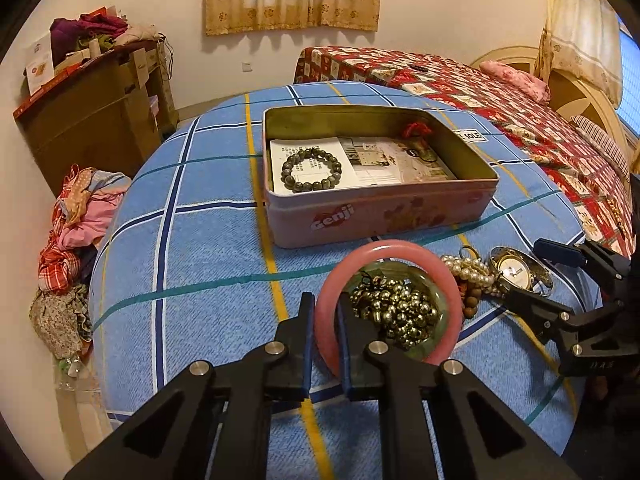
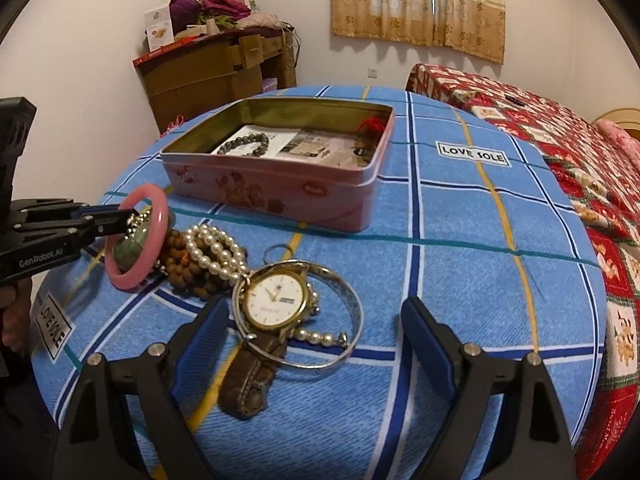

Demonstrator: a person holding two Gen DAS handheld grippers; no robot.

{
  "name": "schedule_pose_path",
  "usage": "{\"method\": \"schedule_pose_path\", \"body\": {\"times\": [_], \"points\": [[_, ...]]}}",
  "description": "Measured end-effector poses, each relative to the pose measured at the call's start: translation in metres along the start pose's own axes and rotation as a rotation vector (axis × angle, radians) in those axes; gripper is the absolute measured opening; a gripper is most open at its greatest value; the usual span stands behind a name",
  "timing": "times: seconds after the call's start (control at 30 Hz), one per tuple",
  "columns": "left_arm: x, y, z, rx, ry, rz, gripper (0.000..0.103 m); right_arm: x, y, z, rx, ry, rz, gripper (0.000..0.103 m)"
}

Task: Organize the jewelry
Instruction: 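Grasp the pink bangle rim with the left gripper and lift it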

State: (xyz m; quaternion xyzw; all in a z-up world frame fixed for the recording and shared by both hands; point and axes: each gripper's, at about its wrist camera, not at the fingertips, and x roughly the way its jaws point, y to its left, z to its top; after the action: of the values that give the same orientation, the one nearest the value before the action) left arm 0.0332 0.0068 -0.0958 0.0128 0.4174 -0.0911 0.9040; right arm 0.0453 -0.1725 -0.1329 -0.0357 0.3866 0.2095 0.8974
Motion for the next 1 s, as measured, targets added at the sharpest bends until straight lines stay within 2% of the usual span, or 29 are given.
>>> {"method": "schedule_pose_path", "body": {"times": [0.13,0.2,0.27,0.67,1.0], "points": [[0.0,0.001,0.0,-0.002,0.0,0.0,0.01,0.004,-0.005,0.002,0.025,0.01,0.024,0.089],[0.001,0.0,0.0,0.0,-0.002,0.003,0.01,0.005,-0.004,0.002,0.017,0.012,0.03,0.082],[0.0,0.0,0.0,-0.003,-0.003,0.004,0.01,0.006,0.0,0.001,-0.007,0.016,0.03,0.068],[-0.001,0.001,0.0,-0.004,-0.011,0.014,0.01,0.004,0.004,0.001,-0.03,0.003,0.011,0.067],[-0.013,-0.001,0.005,0.002,-0.043,0.021,0.009,-0.006,0.008,0.003,-0.056,-0.057,-0.02,0.067]]}}
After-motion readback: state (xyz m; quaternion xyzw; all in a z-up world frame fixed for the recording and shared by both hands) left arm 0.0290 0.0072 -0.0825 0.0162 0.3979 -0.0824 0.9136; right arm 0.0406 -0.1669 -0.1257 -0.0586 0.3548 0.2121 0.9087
